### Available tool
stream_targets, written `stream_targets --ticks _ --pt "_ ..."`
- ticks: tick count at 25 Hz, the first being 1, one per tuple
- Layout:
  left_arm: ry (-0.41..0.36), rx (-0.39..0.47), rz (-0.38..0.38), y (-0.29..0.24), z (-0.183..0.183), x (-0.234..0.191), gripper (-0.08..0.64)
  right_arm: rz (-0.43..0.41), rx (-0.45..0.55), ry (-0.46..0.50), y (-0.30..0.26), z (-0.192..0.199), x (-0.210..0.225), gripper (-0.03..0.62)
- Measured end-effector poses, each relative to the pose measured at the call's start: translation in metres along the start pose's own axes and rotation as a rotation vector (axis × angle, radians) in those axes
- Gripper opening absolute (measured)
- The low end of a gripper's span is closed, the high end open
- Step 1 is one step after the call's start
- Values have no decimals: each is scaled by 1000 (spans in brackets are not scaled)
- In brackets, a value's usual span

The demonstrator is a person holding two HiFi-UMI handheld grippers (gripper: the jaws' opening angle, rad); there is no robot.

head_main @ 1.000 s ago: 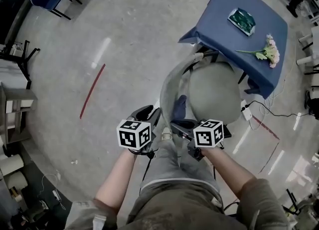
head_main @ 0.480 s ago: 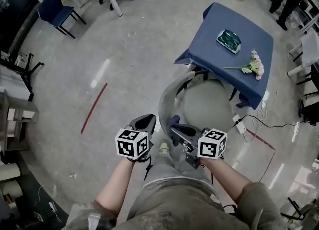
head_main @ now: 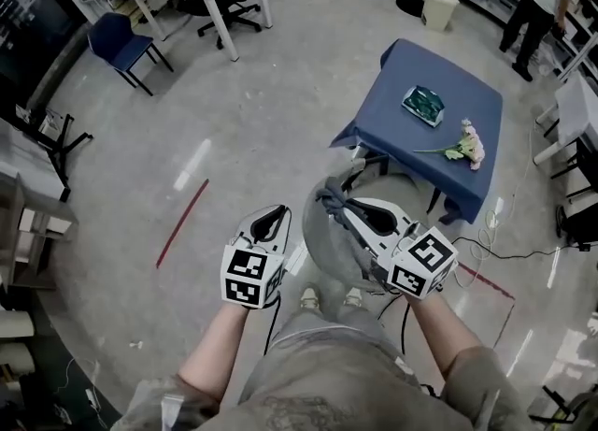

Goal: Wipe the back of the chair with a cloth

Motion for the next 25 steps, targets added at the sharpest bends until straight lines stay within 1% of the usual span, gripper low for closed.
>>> stream_targets --ticks 2,5,7,10,11,13,17,21,25 --pt "2 63 1 13 -21 1 32 7 39 25 9 -23 -3 63" --pt "-31 165 -10 32 -52 2 32 8 98 61 21 -57 -12 63" --pt "-78 229 -31 44 -71 3 32 3 142 92 28 -77 -20 63" --pt "-177 331 -77 62 -97 9 32 8 199 156 40 -104 -37 63" --pt "-196 367 -87 68 -106 13 32 13 216 175 45 -112 -43 63" --pt "-205 425 -92 77 -120 19 32 17 252 197 53 -126 -53 63" --pt "-174 497 -80 91 -135 27 32 10 313 244 68 -143 -75 63" --pt "-198 558 -105 108 -144 32 32 28 356 300 85 -159 -95 63" --pt "-196 571 -114 122 -148 33 32 59 365 363 100 -165 -108 63"
Point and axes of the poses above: the fingertips, and each gripper's own axes: y backward along the fingers, x to its right, z out of its underside, the point moved 10 cm from there along y, backward along the fingers, and after that the axes turned 7 degrees about -z, right-handed, at the moved point
